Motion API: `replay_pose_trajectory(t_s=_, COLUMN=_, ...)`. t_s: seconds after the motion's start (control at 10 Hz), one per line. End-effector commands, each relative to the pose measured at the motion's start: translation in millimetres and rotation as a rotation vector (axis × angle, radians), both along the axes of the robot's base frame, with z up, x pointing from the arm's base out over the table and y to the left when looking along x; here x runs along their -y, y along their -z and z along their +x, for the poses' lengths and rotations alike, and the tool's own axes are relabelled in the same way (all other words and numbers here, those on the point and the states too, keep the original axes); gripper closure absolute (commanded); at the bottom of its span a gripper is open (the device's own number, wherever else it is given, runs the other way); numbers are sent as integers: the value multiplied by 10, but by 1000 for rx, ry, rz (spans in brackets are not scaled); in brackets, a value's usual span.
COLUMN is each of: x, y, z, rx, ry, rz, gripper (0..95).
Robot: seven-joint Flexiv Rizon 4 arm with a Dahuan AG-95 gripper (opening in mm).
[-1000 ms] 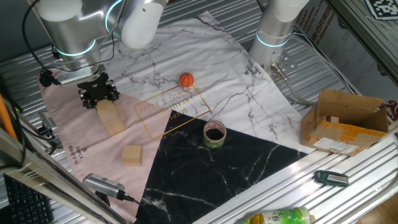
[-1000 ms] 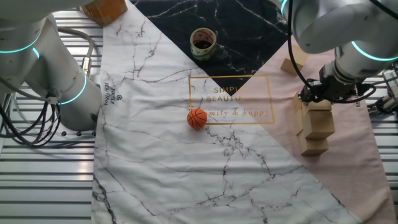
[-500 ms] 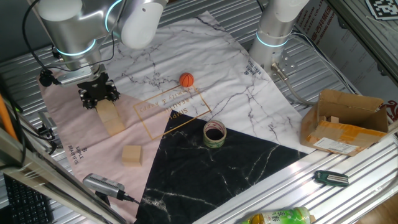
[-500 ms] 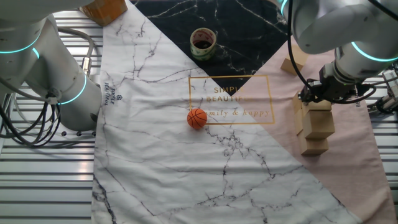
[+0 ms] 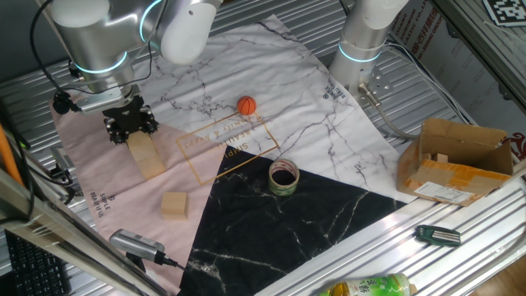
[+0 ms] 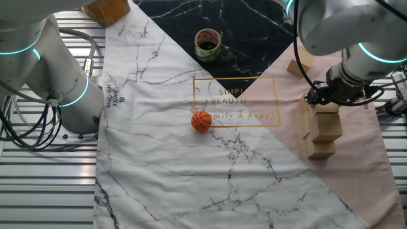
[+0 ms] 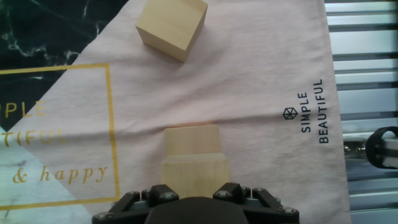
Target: Stack the blocks into a pyramid shape
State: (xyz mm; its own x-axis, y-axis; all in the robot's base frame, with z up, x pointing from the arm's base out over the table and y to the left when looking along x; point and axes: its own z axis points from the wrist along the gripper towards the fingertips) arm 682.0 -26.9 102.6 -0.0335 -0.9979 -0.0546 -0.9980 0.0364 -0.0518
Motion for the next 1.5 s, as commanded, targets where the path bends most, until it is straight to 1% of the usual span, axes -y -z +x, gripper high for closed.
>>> replay_pose_trajectory(t_s=0.1, x=-3, y=1, z=0, rx=0, ry=-4, rz=0, gripper=570)
replay_pose_trajectory(t_s=0.4, x=-2, y=3, z=1, rx=1, ry=-13, rz=-2, gripper=570)
replay_pose_trajectory(t_s=0.5, x=-2, y=3, z=1, rx=1, ry=-17, rz=-2, gripper=380)
replay_pose_trajectory(t_s=1.0, x=-2, y=4, z=2, rx=-1, ry=-6, rz=-5, gripper=380)
replay_pose_trajectory(t_s=1.1, x=-4, y=0, z=1, rx=-8, ry=11, rz=-16, gripper=380)
replay_pose_trajectory(t_s=1.3, x=-19, y=-32, z=-4, rx=-11, ry=18, rz=-34, gripper=380)
replay_pose_trajectory(t_s=1.4, x=-43, y=-87, z=-5, rx=-9, ry=19, rz=-55, gripper=380)
replay_pose_trajectory(t_s=1.5, x=-52, y=-114, z=11, rx=-11, ry=17, rz=-54, gripper=380)
